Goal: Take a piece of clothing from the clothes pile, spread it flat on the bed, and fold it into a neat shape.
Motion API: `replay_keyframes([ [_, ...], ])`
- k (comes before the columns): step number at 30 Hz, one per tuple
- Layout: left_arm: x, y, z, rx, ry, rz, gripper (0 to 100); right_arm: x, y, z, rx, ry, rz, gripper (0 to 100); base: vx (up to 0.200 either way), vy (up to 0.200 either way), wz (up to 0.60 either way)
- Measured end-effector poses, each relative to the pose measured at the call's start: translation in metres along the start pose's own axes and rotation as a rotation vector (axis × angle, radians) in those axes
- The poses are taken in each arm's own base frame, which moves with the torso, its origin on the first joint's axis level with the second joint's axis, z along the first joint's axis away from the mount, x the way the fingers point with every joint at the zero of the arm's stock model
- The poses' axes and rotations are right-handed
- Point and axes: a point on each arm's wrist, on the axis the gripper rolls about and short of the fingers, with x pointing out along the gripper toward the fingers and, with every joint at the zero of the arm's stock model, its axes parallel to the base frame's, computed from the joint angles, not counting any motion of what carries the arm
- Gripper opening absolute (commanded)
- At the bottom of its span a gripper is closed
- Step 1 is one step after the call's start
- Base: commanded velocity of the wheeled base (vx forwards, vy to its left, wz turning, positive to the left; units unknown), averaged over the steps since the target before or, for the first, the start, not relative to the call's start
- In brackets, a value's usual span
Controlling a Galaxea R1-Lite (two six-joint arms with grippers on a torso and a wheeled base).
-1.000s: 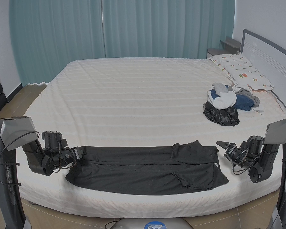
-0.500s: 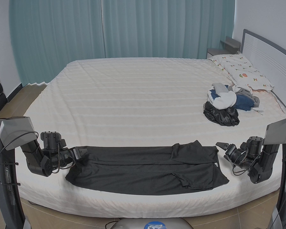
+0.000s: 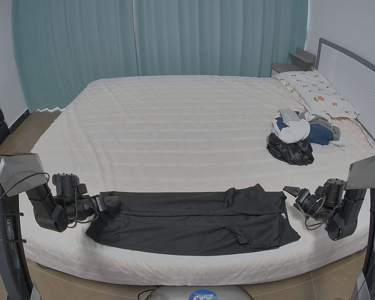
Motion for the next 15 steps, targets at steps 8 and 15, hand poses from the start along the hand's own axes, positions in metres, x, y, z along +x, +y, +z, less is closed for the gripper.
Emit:
replay_keyframes([
  [8,-0.0015,0.0029,-0.0068,0.064,0.027,-0.002,100,0.0003,0.0003,0.0001,-0.001,0.0,0.002,100,0.0,0.0,0.0],
  [15,-0.0005,0.0047,-0.0081,0.088,0.016,-0.002,100,0.0001,0.0007,-0.0012,-0.001,0.004,0.002,100,0.0,0.0,0.0],
])
